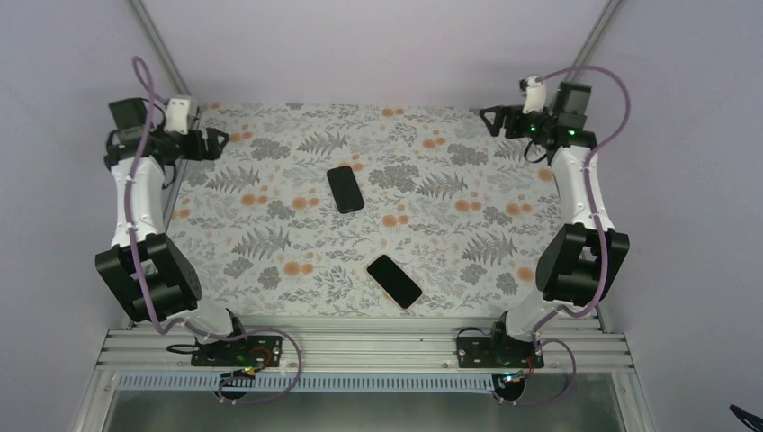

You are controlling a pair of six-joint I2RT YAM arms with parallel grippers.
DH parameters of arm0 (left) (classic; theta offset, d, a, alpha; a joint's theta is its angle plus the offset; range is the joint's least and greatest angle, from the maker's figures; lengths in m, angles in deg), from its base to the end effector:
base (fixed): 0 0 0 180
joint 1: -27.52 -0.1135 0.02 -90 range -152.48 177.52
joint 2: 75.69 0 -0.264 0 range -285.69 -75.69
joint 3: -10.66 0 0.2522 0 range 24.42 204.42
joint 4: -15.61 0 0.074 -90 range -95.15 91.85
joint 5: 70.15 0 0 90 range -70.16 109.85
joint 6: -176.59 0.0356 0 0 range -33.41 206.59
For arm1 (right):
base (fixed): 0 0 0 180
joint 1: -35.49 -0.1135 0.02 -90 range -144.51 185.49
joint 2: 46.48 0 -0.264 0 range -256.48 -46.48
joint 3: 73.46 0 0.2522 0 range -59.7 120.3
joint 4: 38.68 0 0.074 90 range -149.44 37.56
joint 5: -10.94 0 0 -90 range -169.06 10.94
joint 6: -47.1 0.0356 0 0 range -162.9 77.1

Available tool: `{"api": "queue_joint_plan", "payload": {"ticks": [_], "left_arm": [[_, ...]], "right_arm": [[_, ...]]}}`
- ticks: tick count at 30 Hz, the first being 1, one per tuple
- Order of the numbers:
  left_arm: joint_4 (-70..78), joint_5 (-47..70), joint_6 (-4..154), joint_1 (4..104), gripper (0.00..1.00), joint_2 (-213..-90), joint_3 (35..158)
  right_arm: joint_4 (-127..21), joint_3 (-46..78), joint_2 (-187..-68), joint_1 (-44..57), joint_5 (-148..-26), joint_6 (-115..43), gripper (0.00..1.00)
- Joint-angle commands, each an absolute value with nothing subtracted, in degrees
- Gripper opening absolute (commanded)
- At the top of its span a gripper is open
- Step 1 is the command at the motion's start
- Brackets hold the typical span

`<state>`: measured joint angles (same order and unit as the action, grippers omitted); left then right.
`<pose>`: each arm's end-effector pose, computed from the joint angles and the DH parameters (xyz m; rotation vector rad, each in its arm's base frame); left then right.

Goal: Take the phone out of the phone case
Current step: Pick up the phone at the center of the board.

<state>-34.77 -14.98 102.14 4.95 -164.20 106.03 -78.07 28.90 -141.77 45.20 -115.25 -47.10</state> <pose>0.3203 0.1111 0.3365 0.1590 2.1859 -0.3394 0.3795 -0.0436 0.3525 -0.2665 2.0394 0.5216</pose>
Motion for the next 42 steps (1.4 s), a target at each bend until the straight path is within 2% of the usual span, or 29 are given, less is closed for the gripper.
{"api": "queue_joint_plan", "payload": {"ticks": [1,9,19,29,42], "left_arm": [[-27.59,-7.67,98.86,8.89,1.0,-158.96,98.06],[-22.13,-1.5,96.35,14.09,1.0,-151.75,86.92],[-21.29,0.86,94.83,15.98,1.0,-145.13,84.48],[-20.89,0.46,92.33,16.21,1.0,-141.5,83.76],[-20.29,0.87,91.94,16.22,1.0,-139.65,82.86]], "right_arm": [[-74.74,23.9,-138.57,40.9,-109.53,-46.93,0.99],[-75.28,20.56,-138.6,32.37,-103.32,-47.43,0.99],[-77.04,23.29,-143.13,21.6,-95.43,-47.32,0.99],[-80.86,30.73,-152.71,10.66,-88.37,-47.21,0.99],[-88.15,43.2,-166.3,2.47,-89.53,-45.23,0.99]]}}
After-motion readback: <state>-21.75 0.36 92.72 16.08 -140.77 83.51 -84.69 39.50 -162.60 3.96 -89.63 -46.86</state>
